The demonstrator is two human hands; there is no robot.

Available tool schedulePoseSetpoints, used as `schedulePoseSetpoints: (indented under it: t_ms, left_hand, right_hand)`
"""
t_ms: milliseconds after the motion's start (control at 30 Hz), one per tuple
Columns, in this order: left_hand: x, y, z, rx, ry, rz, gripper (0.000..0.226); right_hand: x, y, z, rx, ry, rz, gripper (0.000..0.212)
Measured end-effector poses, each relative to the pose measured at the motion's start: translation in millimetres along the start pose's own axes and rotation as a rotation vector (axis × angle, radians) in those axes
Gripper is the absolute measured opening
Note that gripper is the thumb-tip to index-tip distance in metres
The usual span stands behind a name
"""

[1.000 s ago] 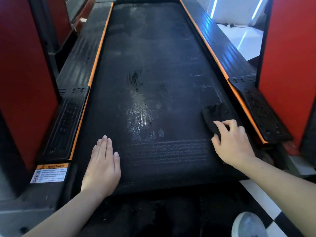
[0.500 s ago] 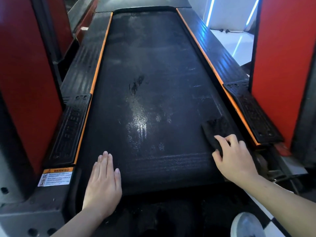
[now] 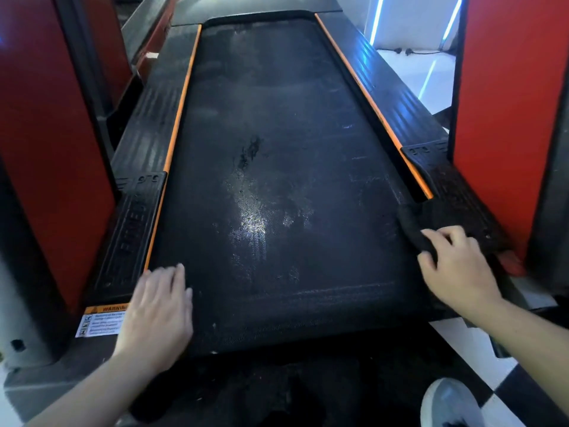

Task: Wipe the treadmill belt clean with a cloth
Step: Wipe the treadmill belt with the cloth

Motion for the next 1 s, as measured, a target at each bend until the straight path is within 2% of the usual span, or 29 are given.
schedulePoseSetpoints:
  t_ms: [100, 200, 567, 767, 1000]
  left_hand:
    - [10, 35, 10, -0.080, -0.005, 0.011, 0.062]
    - [25, 53, 5, -0.086, 0.031, -0.015, 0.069]
    - [33, 56, 4, -0.131, -0.007, -0.090, 0.067]
    - [31, 55, 5, -0.143, 0.001, -0.124, 0.065]
    - [31, 58, 3, -0.218, -0.051, -0.216, 0.064]
  right_hand:
    - [6, -2, 8, -0.037, 0.069, -0.045, 0.046]
    - [11, 2, 10, -0.019, 0.080, -0.049, 0.047]
    - [22, 45, 5, 0.094, 0.115, 0.052, 0.045]
    - [23, 97, -2, 0.072, 0.160, 0.106, 0.048]
    - [35, 204, -18, -0.083, 0.266, 0.214, 0.051]
Point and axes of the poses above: each hand's wrist, its own z-axis towards the middle knuckle, its own x-axis out of the palm, y = z × x, the point moved 3 cm from there along z, towards the middle knuckle, and after that the axes turned 6 degrees about -y, right-handed, at the moved point
